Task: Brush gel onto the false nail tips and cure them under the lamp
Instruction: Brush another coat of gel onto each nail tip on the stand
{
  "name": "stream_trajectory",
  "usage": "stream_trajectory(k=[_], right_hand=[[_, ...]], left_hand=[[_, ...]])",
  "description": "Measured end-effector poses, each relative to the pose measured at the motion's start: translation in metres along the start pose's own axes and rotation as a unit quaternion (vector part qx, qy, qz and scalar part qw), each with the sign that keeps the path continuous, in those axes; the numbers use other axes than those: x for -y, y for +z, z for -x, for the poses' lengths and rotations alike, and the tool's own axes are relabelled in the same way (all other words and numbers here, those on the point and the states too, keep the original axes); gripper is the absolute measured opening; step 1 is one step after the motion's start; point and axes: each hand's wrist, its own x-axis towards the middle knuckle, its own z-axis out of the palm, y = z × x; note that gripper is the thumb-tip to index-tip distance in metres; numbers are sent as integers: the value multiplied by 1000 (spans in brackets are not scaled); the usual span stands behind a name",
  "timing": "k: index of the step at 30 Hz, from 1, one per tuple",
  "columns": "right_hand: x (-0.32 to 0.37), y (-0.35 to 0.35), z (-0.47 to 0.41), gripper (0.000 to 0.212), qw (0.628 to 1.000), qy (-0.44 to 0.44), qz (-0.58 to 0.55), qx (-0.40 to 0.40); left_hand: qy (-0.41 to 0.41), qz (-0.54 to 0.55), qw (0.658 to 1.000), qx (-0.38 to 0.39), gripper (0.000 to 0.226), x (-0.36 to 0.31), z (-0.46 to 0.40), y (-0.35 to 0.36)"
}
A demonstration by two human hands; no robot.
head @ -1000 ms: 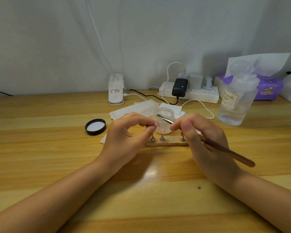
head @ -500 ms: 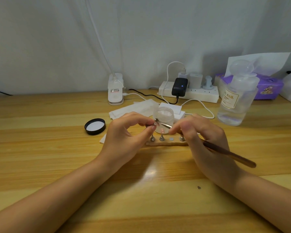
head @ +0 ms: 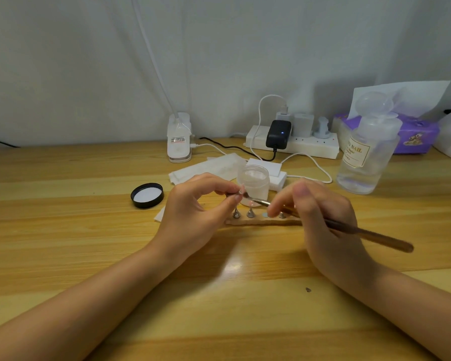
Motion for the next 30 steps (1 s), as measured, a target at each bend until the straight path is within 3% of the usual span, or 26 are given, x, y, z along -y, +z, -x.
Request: stream_trajectory(k=[19, 24, 30], right_hand=[[1, -1, 1, 40, 999, 26, -29, -24], [1, 1, 0, 41, 998, 53, -19, 9], [3, -2, 2, 43, 999, 29, -37, -9]], left_hand=[[-12, 6, 1000, 1, 12, 1, 0, 0], [-24, 7, 1000, 6, 14, 1, -1, -1], [-32, 13, 999, -1, 12, 0, -1, 0]])
